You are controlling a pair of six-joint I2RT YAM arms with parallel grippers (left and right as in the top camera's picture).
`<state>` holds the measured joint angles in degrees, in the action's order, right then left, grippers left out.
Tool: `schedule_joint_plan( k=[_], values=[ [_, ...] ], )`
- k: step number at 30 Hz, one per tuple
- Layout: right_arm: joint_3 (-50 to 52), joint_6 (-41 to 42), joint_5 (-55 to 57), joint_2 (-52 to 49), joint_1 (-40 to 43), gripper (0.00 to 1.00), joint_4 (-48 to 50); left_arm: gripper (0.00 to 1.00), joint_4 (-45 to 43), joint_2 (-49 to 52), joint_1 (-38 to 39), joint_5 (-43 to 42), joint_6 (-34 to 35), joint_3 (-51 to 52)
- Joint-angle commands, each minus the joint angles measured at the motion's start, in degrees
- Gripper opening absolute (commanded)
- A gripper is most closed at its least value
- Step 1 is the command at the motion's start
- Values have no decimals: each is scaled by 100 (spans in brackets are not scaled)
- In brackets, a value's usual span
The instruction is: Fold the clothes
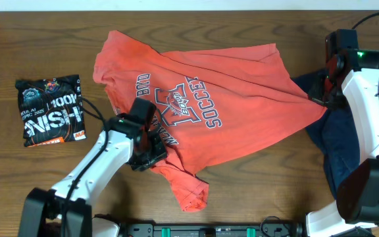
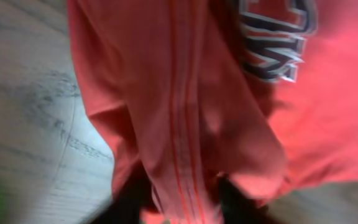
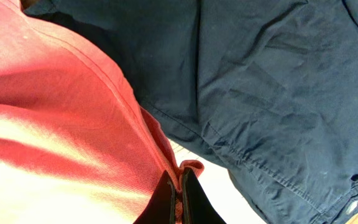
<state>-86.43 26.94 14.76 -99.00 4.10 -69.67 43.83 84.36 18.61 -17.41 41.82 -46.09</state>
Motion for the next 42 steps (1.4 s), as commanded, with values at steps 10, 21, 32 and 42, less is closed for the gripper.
schedule_joint_plan(
  k=[10, 21, 32, 42],
  values=[
    [-39, -133, 22, -76, -26, 1, 22, 6, 1189, -125, -2061, 1399, -1211, -970],
    [-39, -133, -2, -76, -26, 1, 68, 75, 2319, -116, -3075, 330, -2103, -796],
    [-39, -136, -2, -76, -26, 1, 103, 75, 1738, -116, -2494, -446, -1921, -393],
    [-39, -136, -2, -76, -26, 1, 90, 74, 369, -109, -1572, -114, -304, 9]
  ],
)
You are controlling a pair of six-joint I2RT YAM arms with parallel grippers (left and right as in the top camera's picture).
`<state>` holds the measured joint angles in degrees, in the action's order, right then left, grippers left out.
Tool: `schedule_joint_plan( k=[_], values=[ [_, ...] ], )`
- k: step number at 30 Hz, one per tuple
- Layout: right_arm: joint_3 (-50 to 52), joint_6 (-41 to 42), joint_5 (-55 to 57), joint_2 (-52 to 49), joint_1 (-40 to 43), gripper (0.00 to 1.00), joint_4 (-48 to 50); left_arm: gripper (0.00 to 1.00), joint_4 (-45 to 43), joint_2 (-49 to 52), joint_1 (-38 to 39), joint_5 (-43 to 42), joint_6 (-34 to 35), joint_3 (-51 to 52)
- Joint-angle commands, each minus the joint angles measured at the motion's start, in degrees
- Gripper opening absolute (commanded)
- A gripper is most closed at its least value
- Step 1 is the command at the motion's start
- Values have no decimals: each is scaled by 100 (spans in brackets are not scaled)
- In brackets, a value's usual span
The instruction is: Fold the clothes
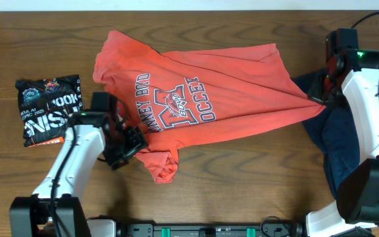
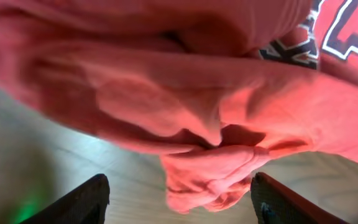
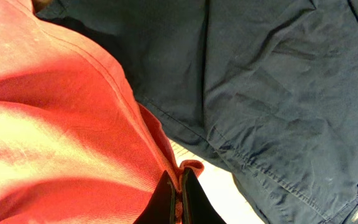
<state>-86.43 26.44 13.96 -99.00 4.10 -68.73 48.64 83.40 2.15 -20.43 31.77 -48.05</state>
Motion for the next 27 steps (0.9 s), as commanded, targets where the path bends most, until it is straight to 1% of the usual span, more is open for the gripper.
schedule_joint_plan(
  k=[1, 5, 7, 11, 14, 18, 20, 23, 24, 27],
  values=[
    [-39, -87, 79, -76, -26, 1, -7, 73, -190, -13, 72, 188, 804, 262],
    [-39, -129, 79, -76, -26, 1, -7, 72, -671, -13, 72, 190, 1097, 540],
    [-39, -129, 79, -76, -26, 1, -7, 71, -1040, -11, 72, 258, 1099, 669],
    [-39, -129, 79, -76, -26, 1, -9, 70, -1349, -15, 70, 774, 1099, 675],
    [-39, -175, 79, -76, -26, 1, -11, 68, -1480, -15, 72, 787, 1099, 675],
    [-39, -173, 79, -76, -26, 1, -26, 56, -1464, -15, 72, 778, 1097, 675],
    [-39, -170, 79, -76, -26, 1, -24, 54, -1370, -15, 72, 758, 1095, 675],
    [-39, -170, 79, -76, -26, 1, -24, 55, -1130, -20, 70, 737, 1060, 669],
    [-39, -170, 81, -76, -26, 1, -24, 59, -1075, -31, 70, 737, 960, 669],
    [-39, -170, 81, -76, -26, 1, -22, 66, -1038, -120, 72, 741, 669, 669]
  ],
)
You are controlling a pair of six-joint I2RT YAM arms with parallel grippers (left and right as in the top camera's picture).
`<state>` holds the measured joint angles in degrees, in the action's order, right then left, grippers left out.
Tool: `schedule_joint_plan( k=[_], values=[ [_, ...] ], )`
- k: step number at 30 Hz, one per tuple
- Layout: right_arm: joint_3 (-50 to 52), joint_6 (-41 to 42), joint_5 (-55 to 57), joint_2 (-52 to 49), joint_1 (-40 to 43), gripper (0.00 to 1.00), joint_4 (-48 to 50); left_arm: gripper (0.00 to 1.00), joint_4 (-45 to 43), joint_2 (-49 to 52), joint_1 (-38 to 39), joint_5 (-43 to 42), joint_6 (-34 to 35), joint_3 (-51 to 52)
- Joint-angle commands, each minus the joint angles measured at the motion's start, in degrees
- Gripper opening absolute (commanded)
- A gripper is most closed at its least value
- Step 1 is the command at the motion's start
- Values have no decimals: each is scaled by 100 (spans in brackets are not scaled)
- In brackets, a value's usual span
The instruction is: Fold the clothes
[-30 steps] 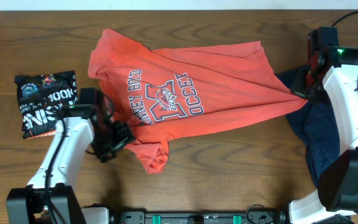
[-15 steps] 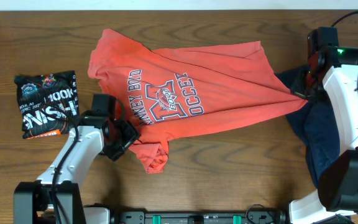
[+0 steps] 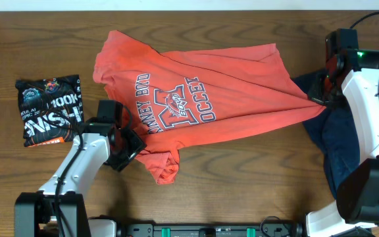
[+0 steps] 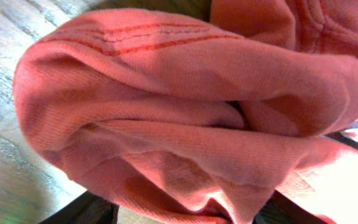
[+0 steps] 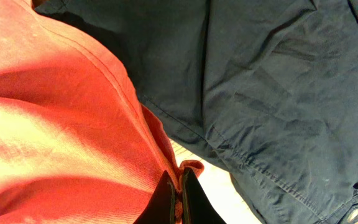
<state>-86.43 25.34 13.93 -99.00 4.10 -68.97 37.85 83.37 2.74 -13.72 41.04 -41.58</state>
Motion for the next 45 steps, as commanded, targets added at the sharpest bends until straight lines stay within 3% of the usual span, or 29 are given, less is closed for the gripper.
schedule_joint_plan(
  k=[1, 7, 17, 28, 37, 41, 43, 45],
  values=[
    [-39, -61, 81, -76, -26, 1, 2, 67, 22, -179, 13, 72, -396, 20],
    [-39, -61, 81, -76, -26, 1, 2, 71, 74, -645, 13, 361, -702, 17],
    [-39, -59, 79, -76, -26, 1, 20, 71, 278, -684, 24, 688, 634, 260],
    [-39, -59, 59, -76, -26, 1, -7, 70, -914, -664, 24, 151, 776, 907],
    [-39, -59, 61, -76, -26, 1, -9, 39, -1480, -667, 24, 116, 708, 905],
    [-39, -59, 59, -76, -26, 1, -13, 12, -1325, -680, 24, -66, 671, 905],
    [-39, -59, 59, -76, -24, 1, -9, 6, -1237, -726, 22, -205, 553, 894],
    [-39, -59, 57, -76, -26, 1, -9, 6, -1049, -857, 22, -431, 348, 841]
  ],
)
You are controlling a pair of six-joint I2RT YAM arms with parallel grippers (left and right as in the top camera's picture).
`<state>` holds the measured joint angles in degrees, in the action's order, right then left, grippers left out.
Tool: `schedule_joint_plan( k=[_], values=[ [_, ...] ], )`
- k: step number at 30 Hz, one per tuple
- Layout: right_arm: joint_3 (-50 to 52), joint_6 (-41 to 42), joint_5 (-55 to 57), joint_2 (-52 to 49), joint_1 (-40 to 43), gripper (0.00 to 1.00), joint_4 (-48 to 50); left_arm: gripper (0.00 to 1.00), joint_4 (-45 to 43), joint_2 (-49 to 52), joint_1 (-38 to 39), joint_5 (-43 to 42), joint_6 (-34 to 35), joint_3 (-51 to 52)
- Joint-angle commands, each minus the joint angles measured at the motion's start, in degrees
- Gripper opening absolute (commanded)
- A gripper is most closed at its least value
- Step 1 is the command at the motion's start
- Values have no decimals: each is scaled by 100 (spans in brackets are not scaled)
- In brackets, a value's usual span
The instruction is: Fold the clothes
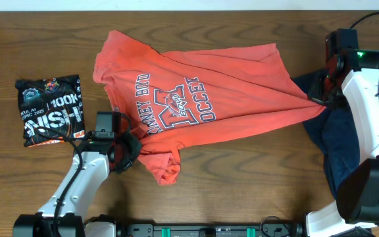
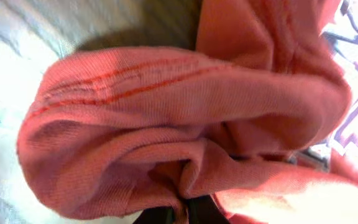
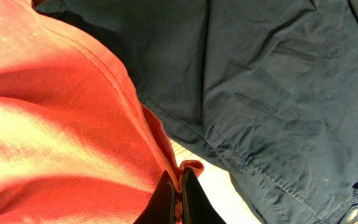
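Note:
An orange-red T-shirt (image 1: 202, 99) with dark soccer lettering lies spread across the middle of the table, its lower left part bunched into a lump (image 1: 163, 164). My left gripper (image 1: 127, 150) is shut on a thick fold of that shirt (image 2: 166, 143) at its lower left edge. My right gripper (image 1: 316, 99) is shut on the shirt's right corner (image 3: 188, 169), stretched taut toward it. In the right wrist view the fingers (image 3: 166, 199) pinch a thin hem.
A folded black printed shirt (image 1: 50, 108) lies at the left side of the wooden table (image 1: 255, 171). A dark navy garment (image 1: 341, 141) lies crumpled at the right, under and beside my right arm, also seen as navy cloth (image 3: 278, 81).
My left gripper, open around the shirt's lower left bunch, is now shut on that fold; its arm has shifted slightly. The right gripper and the shirt's spread are unchanged.
At first my left gripper held the shirt's lower part, a long flap hanging toward the front edge. Then it stood open at the left with the flap dropped into a bunch. It moved in on the bunch's left edge and now pinches it. The right held its corner throughout.

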<state>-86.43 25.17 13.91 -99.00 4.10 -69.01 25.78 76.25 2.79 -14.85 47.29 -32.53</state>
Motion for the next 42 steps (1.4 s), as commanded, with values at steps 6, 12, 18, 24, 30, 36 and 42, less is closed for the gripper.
schedule_joint_plan(
  k=[6, 12, 18, 24, 30, 36, 42],
  values=[
    [-42, -105, -107, -74, -20, 1, -28, 6, 1360, -1023, -127, -1023, -1419, -789],
    [-433, -555, -826, 63, 94, 1, 17, 6, 2218, -1818, -800, -1261, -2218, -2629],
    [-1436, -833, -879, 608, 345, 1, -153, 6, 2302, -1853, -1561, -1259, -2393, -4542],
    [-2437, -1005, -903, 1392, 509, 1, -321, 6, 2358, -1834, -2238, -1263, -2391, -5884],
    [-2973, -1108, -767, 2151, 605, 1, -63, 6, 2500, -1834, -2496, -1327, -2391, -6909],
    [-3058, -1209, -457, 2750, 612, 1, 509, 6, 2487, -1827, -2496, -1327, -2391, -7370],
    [-3053, -1327, -522, 2570, 612, 1, 636, 6, 2527, -1539, -2496, -1333, -2393, -7370]
  ],
)
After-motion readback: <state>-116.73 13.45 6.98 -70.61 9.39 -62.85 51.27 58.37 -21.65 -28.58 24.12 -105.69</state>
